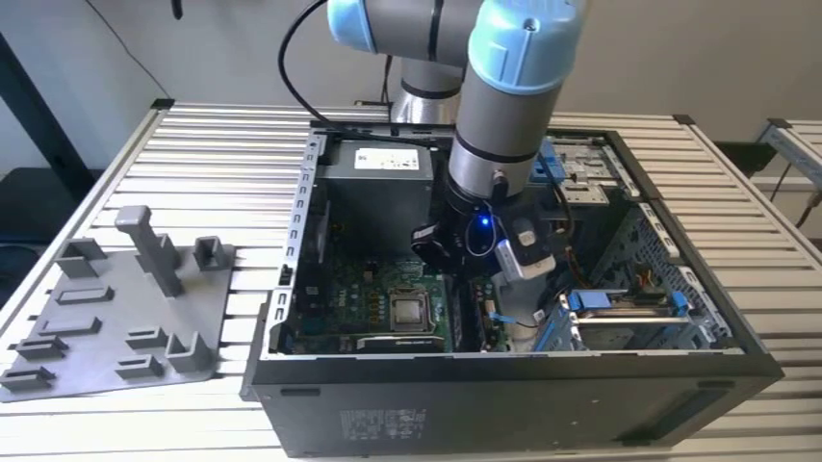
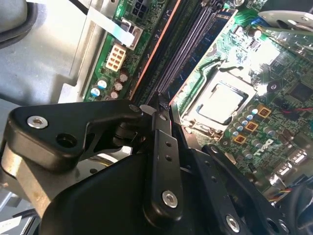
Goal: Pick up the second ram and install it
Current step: 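Insert the second ram into the second slot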
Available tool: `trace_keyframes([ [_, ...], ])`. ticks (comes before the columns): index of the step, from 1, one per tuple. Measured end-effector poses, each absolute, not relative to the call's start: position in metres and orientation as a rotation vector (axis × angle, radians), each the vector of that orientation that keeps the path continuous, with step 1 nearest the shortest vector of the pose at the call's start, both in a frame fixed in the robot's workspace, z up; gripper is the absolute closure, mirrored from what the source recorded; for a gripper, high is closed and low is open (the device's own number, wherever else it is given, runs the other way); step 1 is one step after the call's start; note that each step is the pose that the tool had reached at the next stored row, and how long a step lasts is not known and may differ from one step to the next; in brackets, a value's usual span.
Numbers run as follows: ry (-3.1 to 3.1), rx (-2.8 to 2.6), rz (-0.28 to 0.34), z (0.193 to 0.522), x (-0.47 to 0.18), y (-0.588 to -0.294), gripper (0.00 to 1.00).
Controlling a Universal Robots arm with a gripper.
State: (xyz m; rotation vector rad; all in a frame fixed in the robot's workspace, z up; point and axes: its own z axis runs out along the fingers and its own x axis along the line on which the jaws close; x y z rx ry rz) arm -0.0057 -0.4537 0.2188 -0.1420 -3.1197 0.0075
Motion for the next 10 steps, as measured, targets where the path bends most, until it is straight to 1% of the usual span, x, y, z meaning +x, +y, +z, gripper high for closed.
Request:
trace_keyframes([
  [10,-3.121,-0.097,0.012,0.2188,-0.0042,-0.4537,0.86],
])
